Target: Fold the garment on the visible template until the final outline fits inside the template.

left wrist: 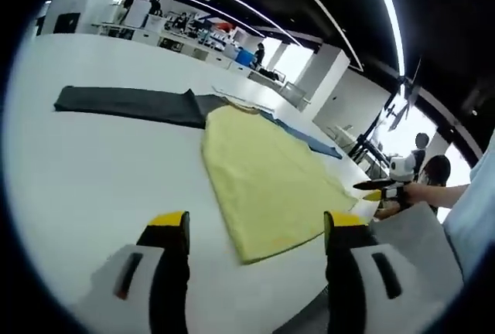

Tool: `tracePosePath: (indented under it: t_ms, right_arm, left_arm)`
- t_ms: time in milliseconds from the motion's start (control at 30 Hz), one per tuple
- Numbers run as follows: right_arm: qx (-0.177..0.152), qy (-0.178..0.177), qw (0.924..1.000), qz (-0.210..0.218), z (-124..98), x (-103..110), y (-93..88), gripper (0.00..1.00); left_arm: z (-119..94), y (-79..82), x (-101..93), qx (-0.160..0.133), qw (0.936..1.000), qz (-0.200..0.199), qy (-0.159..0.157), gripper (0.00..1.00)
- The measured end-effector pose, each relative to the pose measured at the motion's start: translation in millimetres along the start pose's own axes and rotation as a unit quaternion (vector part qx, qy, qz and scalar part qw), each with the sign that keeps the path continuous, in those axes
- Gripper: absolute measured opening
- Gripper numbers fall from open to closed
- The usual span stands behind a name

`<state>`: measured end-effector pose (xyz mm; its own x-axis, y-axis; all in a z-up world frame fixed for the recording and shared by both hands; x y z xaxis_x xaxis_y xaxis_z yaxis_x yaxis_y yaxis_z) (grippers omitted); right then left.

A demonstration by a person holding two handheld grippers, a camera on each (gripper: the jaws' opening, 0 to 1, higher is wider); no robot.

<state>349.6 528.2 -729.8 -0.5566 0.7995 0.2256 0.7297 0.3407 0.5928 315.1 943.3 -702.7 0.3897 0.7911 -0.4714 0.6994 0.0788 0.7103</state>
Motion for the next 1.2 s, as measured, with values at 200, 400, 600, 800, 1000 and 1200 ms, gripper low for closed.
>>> tracePosePath:
  t_ms: [200, 400, 600, 800, 1000, 1200]
  right_arm:
    - [-0.008, -0.004, 1.0, -0.003, -2.3, -0.5, 4.3, 0.96]
    - [-0.014, -0.013, 0.9998, 0.002, -3.7, -7.1, 7.7, 1.0]
    - [-0.013, -0.019, 0.9997, 0.005, -4.9, -13.1, 12.2, 0.99]
    - [-0.019, -0.029, 0.9994, 0.004, -10.0, -19.6, 22.0, 0.97]
    - [-0.028, -0.048, 0.9983, 0.016, -19.4, -42.4, 35.6, 0.95]
    - [-0.039, -0.065, 0.9968, 0.025, -22.5, -68.0, 51.4, 0.91]
  left_arm:
    - [1.4, 7.5, -6.0, -0.013, 0.9995, 0.024, -0.015, 0.93]
    - [1.7, 18.7, -10.9, -0.026, 0.9983, 0.039, -0.035, 0.99]
    - [5.0, 24.1, -9.3, -0.022, 0.998, 0.054, -0.023, 0.99]
    - [9.1, 36.0, -10.7, -0.033, 0.9977, 0.054, -0.022, 0.99]
    - [16.3, 44.2, -8.7, -0.036, 0.9979, 0.048, -0.022, 0.97]
    - [22.2, 42.5, -4.5, -0.014, 0.9985, 0.047, -0.023, 0.94]
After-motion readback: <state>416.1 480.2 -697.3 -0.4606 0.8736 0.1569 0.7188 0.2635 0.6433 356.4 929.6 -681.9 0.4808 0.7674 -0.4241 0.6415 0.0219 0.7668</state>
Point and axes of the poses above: the point that each gripper's makers call its tool centre point, and the gripper's own axes: z roughly forward along the fingers, x roughly to its left, y roughly out of its top, the point moved 3 cm from there along -z, roughly backward along the fingers, and after that the axes turned 11 degrees about x, right-handed, at the moved point
